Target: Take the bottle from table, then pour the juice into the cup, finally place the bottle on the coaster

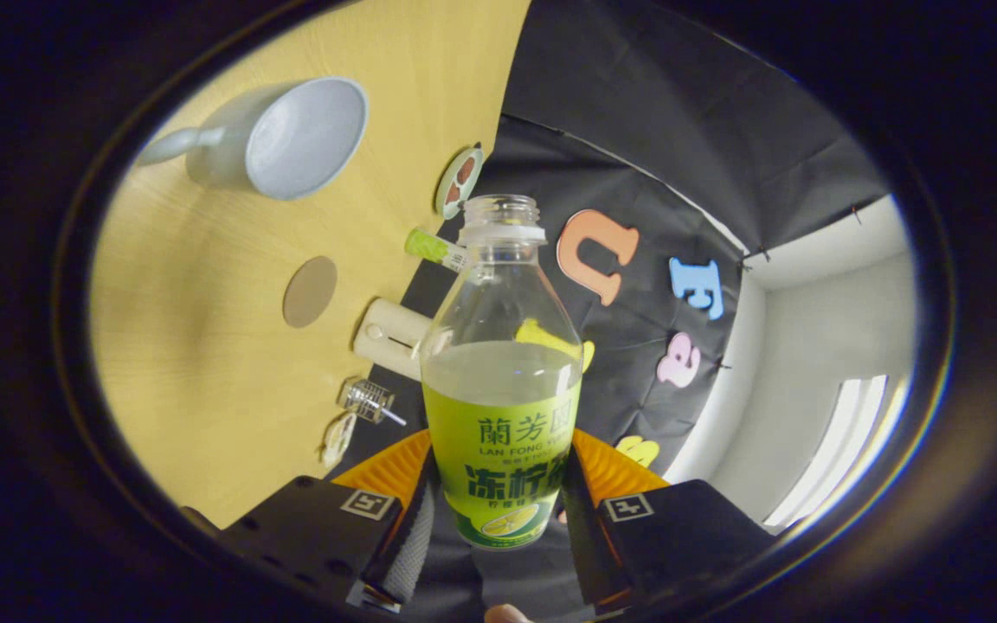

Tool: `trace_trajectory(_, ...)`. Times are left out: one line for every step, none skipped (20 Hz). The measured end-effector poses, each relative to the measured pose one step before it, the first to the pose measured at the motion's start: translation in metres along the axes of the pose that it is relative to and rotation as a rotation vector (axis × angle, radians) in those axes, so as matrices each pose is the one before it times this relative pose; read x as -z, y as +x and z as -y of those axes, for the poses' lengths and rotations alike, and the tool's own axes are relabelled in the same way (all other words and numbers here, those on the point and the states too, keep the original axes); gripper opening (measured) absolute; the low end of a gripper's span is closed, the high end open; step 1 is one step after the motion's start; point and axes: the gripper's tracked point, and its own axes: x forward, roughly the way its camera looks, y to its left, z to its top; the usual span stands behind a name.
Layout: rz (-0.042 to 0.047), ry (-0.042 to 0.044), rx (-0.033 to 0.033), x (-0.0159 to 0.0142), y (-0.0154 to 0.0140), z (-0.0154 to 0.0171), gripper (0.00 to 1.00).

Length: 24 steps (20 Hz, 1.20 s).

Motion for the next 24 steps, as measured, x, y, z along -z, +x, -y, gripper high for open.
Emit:
trace_trajectory(-0.00463, 0.07612, -0.03642, 0.00197, 0.00150, -0.00758, 0.73)
trace_trajectory(-0.00490, 0.07603, -0.03747, 0.00174, 0.00188, -0.00761, 0.73)
trace_trajectory(0.00023, 0.08302, -0.04674, 0.00022, 0.00075, -0.00568, 0.74)
trace_trajectory(0.00035, 0.08780, -0.05379, 0.00211, 0.00051, -0.00921, 0.74)
trace_trajectory(0.00310, 0.08439, -0.04364, -0.00009, -0.00057, -0.00964, 0.74)
trace_trajectory(0.00701, 0.07540, -0.03107, -0.00057, -0.00138, -0.00407, 0.74)
trace_trajectory(0.00899, 0.07302, -0.02032, -0.00172, -0.00293, -0.00071, 0.74)
trace_trajectory(0.01112, 0.07854, -0.02344, -0.00230, 0.00263, -0.00656, 0.74)
trace_trajectory(0.00758, 0.08435, -0.03000, 0.00102, -0.00091, -0.00336, 0.74)
trace_trajectory(0.00563, 0.08761, -0.03520, 0.00254, -0.00308, -0.00539, 0.74)
trace_trajectory(0.00859, 0.09280, -0.03614, 0.00115, -0.00269, -0.00535, 0.74)
trace_trajectory(0.00977, 0.10272, -0.03519, 0.00034, -0.00213, -0.00372, 0.74)
trace_trajectory(0.01156, 0.10336, -0.03193, 0.00042, -0.00184, -0.00181, 0.74)
trace_trajectory(0.01609, 0.09429, -0.02074, -0.00117, -0.00247, 0.00223, 0.74)
trace_trajectory(0.02639, 0.07032, -0.00116, -0.00151, -0.00373, 0.00821, 0.74)
trace_trajectory(0.03304, 0.04975, 0.00634, -0.00590, -0.00084, 0.00872, 0.74)
trace_trajectory(0.03356, 0.04361, 0.00235, -0.00495, -0.00167, 0.00555, 0.74)
trace_trajectory(0.03182, 0.03944, -0.00189, -0.00544, 0.00007, 0.00565, 0.74)
trace_trajectory(0.02447, 0.04586, -0.01069, -0.00346, 0.00107, 0.00317, 0.74)
trace_trajectory(0.01828, 0.04719, -0.01097, -0.00457, 0.00059, 0.00278, 0.74)
trace_trajectory(0.01369, 0.04086, -0.01439, -0.00452, 0.00188, 0.00211, 0.74)
trace_trajectory(0.00797, 0.03255, -0.01215, -0.00555, 0.00316, 0.00282, 0.74)
trace_trajectory(0.01123, 0.02969, -0.01820, -0.00602, 0.00439, 0.00126, 0.74)
trace_trajectory(0.00802, 0.02884, -0.01593, -0.00549, 0.00674, 0.00010, 0.74)
